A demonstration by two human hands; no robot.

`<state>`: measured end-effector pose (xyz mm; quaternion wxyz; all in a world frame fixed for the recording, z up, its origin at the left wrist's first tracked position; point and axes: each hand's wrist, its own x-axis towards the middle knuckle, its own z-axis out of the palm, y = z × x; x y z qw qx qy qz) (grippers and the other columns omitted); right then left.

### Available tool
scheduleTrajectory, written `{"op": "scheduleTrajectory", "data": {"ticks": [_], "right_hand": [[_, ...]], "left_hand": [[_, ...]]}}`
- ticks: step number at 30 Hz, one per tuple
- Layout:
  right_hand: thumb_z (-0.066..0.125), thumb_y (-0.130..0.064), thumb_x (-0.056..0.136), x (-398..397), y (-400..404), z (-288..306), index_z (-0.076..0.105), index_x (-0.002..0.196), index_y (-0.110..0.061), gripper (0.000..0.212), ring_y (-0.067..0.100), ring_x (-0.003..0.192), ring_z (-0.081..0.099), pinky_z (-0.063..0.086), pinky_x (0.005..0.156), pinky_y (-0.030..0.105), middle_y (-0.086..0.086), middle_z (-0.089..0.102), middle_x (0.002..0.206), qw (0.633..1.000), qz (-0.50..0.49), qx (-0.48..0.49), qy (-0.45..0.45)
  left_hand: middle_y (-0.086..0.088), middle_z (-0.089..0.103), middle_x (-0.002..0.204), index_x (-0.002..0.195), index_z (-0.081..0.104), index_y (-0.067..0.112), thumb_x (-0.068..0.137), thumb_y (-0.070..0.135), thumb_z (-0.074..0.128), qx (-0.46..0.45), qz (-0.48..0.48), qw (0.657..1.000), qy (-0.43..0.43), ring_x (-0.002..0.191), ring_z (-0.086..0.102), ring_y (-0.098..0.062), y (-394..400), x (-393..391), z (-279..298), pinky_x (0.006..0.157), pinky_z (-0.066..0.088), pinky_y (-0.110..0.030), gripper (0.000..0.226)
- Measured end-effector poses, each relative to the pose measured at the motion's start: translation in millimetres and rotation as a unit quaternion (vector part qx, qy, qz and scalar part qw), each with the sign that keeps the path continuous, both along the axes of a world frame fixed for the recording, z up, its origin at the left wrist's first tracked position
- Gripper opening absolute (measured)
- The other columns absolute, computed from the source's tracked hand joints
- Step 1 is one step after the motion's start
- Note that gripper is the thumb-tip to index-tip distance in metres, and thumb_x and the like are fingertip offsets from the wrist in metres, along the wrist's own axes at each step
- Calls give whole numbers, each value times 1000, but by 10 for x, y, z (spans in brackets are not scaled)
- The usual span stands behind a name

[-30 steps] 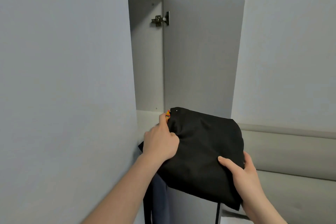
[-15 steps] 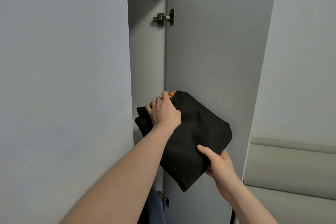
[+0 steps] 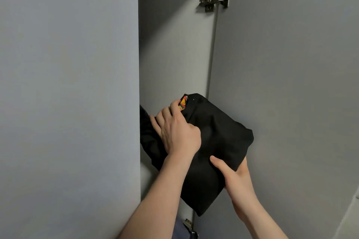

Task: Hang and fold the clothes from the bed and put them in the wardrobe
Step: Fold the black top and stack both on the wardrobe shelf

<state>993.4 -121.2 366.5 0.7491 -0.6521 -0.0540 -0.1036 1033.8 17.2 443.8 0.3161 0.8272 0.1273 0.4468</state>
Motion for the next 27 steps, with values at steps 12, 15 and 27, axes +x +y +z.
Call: {"op": "scheduleTrajectory", "data": {"ticks": [12, 15, 27], "right_hand": [[78, -19, 87, 827, 358, -18, 52, 126, -27, 48, 9, 100, 69, 56, 86, 32, -7, 71, 112, 998, 48, 21, 24], [78, -27, 88, 963, 436, -15, 31, 145, -33, 74, 6, 109, 64, 51, 102, 38, -13, 64, 121, 998, 63, 11, 19], [69, -32, 93, 1428, 741, -144, 11, 158, -35, 87, 18, 140, 43, 37, 114, 37, -3, 30, 161, 993, 29, -107, -41]], "left_hand": [[10, 1, 170, 157, 22, 37, 87, 8, 58, -54, 18, 998, 42, 156, -7, -17, 173, 145, -328, 124, -13, -49, 84], [11, 7, 169, 151, 34, 37, 91, 12, 59, -89, 20, 995, 40, 156, -5, -16, 192, 81, -589, 124, -15, -42, 70], [5, 24, 165, 127, 59, 31, 87, 24, 73, -202, 110, 972, -41, 151, 22, -19, 218, 370, -1050, 125, 6, -54, 43]]}}
